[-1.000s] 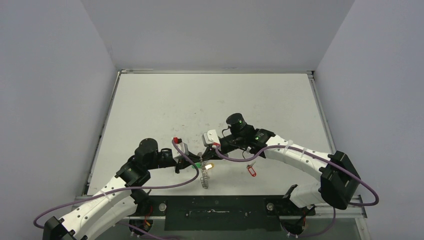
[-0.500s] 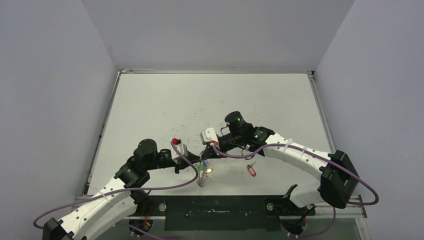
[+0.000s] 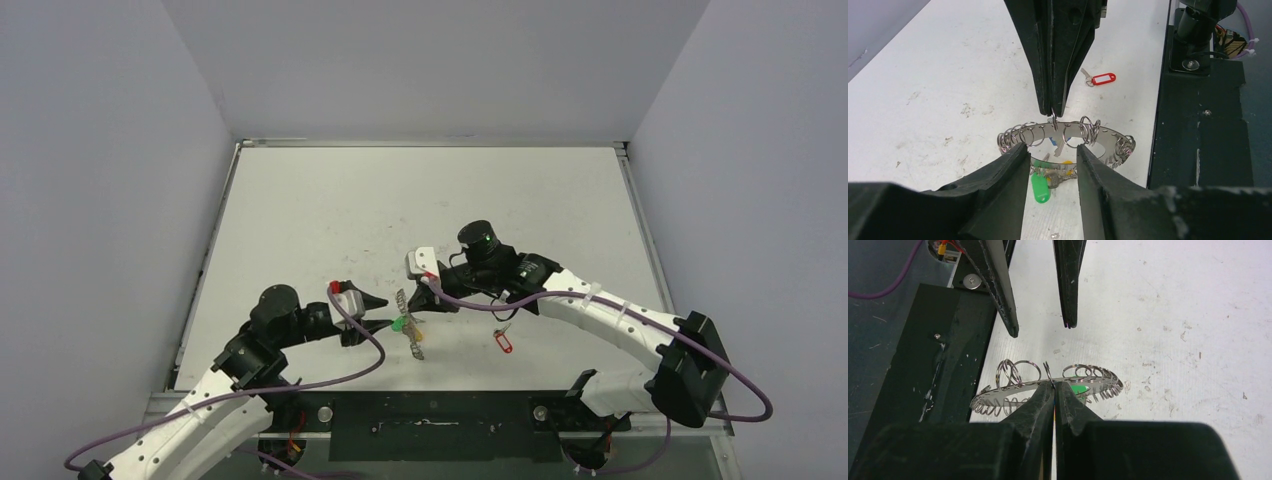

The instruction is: Put the keys on the keyring

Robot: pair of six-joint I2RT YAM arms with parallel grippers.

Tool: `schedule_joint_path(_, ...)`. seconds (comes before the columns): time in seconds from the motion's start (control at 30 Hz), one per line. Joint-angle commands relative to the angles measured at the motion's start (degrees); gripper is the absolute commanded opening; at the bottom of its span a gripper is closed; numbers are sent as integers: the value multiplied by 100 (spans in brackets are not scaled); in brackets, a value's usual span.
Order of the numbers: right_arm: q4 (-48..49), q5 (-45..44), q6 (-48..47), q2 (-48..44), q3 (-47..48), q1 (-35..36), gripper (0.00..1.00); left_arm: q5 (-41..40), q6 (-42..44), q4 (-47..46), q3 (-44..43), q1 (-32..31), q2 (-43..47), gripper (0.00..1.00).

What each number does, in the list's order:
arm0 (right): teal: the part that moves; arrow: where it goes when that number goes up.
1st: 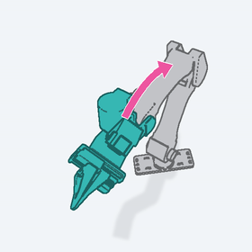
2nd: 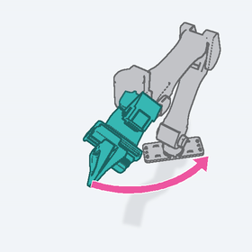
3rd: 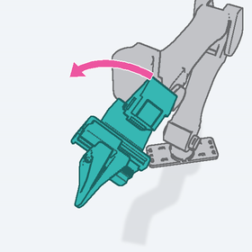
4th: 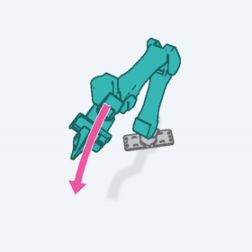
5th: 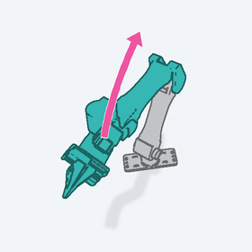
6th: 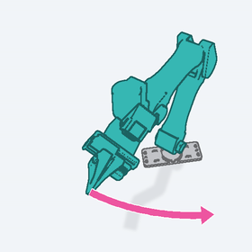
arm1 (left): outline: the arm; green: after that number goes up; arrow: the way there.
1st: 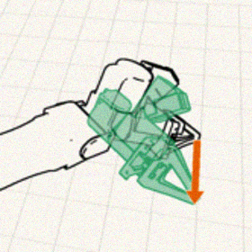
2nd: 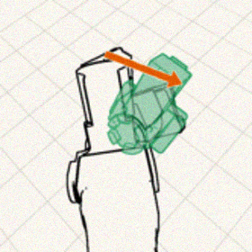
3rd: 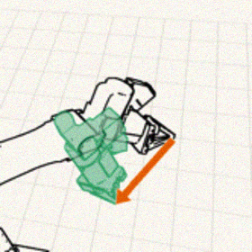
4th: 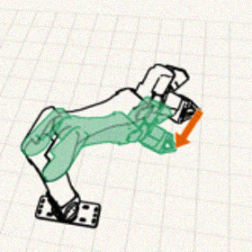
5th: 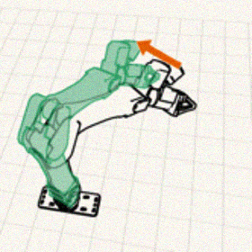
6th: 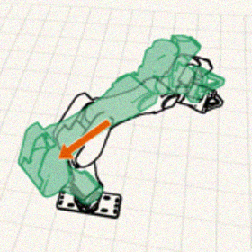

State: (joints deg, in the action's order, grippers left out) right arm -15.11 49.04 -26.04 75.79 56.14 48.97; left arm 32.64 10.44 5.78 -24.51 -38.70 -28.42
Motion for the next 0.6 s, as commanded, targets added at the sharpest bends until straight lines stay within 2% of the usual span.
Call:
schedule_joint_path(0.0, 269, -11, 93, -258, 233, -50, 0, -231, 47, -14, -389, -14, -160, 36)
schedule_joint_path(0.33, 101, -350, 232, -249, 402, -54, 0, 73, -123, -724, -801, -23, -1027, 36)
schedule_joint_path(0.57, -108, -473, 231, -258, 503, -54, 0, 331, -73, -811, -963, -45, -1514, 26)
